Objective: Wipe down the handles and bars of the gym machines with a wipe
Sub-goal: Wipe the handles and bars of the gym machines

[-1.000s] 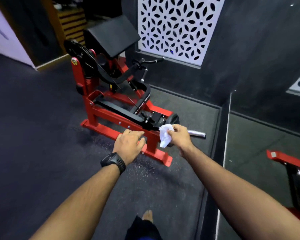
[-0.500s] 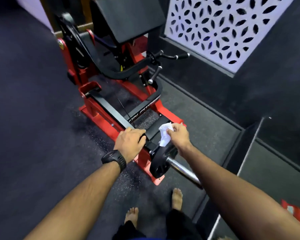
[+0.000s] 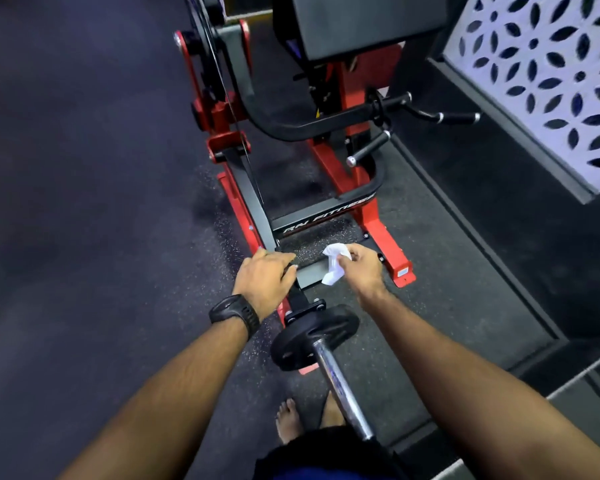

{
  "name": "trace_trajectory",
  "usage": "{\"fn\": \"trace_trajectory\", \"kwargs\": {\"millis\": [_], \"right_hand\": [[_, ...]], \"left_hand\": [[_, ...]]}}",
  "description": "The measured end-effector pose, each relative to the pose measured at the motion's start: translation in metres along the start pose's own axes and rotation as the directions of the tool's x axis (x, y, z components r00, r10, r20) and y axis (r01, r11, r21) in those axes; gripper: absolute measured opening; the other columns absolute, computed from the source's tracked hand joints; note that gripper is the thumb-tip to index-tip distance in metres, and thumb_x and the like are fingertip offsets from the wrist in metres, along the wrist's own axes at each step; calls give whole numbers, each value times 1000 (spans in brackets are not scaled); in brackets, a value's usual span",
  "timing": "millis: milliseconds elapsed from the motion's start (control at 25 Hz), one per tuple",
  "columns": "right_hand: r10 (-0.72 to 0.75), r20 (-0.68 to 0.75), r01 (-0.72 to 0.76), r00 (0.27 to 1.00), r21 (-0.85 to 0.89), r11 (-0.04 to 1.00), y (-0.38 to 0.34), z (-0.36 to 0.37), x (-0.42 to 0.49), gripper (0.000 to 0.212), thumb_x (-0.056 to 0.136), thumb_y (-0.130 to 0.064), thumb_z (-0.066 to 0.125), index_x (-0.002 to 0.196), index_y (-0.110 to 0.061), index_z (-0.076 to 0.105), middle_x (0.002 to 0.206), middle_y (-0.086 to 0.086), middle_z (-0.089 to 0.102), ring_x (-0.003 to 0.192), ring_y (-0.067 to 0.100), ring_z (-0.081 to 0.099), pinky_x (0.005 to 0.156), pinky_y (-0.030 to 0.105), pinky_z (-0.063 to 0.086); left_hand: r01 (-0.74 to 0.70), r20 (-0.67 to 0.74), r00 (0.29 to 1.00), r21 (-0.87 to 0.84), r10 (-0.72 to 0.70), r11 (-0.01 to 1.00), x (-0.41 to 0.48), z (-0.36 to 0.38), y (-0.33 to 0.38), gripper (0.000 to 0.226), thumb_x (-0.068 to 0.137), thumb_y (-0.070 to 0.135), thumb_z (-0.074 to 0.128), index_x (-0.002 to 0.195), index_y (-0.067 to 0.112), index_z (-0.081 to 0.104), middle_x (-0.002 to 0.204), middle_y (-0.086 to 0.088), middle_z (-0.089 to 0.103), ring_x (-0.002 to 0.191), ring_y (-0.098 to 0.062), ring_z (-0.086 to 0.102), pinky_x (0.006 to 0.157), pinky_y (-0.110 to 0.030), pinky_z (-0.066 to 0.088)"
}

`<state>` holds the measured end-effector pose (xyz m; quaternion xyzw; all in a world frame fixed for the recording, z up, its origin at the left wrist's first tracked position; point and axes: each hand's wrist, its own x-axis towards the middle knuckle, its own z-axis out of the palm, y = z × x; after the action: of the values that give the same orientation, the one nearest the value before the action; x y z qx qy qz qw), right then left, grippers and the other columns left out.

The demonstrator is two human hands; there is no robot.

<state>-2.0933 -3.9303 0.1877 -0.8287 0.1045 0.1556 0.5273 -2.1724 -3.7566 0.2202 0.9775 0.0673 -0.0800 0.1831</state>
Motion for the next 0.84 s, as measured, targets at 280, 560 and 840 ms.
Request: {"fn": "trace_trajectory", "kwargs": {"millis": [280, 560, 840], "right_hand": [[-69, 100, 70, 993, -9, 998, 1, -34, 47, 13, 90, -4, 59, 87, -14, 66, 80, -4, 69, 74, 12, 62, 63, 16, 46], [-116, 269, 143, 956, -84, 986, 11, -78, 166, 15, 90, -7, 58, 97, -12, 70, 91, 0, 70, 85, 16, 61, 78, 30, 48], [-159, 285, 204, 945, -133, 970, -9, -124, 262, 21, 85, -3, 55, 89, -19, 67, 83, -4, 69, 79, 15, 63, 73, 25, 48]], "left_hand": [[126, -10, 992, -10, -126, 992, 25, 19, 39, 40, 102, 35, 38, 139, 25, 52, 136, 5, 58, 121, -19, 46, 99, -37, 37], [290, -23, 956, -40, -291, 956, 117, 53, 105, 40, 101, 35, 41, 137, 23, 54, 136, 2, 59, 124, -22, 46, 100, -38, 37], [310, -68, 947, -72, -315, 948, 213, 59, 155, 40, 100, 35, 42, 136, 24, 55, 136, 4, 59, 123, -21, 48, 102, -34, 37]]}}
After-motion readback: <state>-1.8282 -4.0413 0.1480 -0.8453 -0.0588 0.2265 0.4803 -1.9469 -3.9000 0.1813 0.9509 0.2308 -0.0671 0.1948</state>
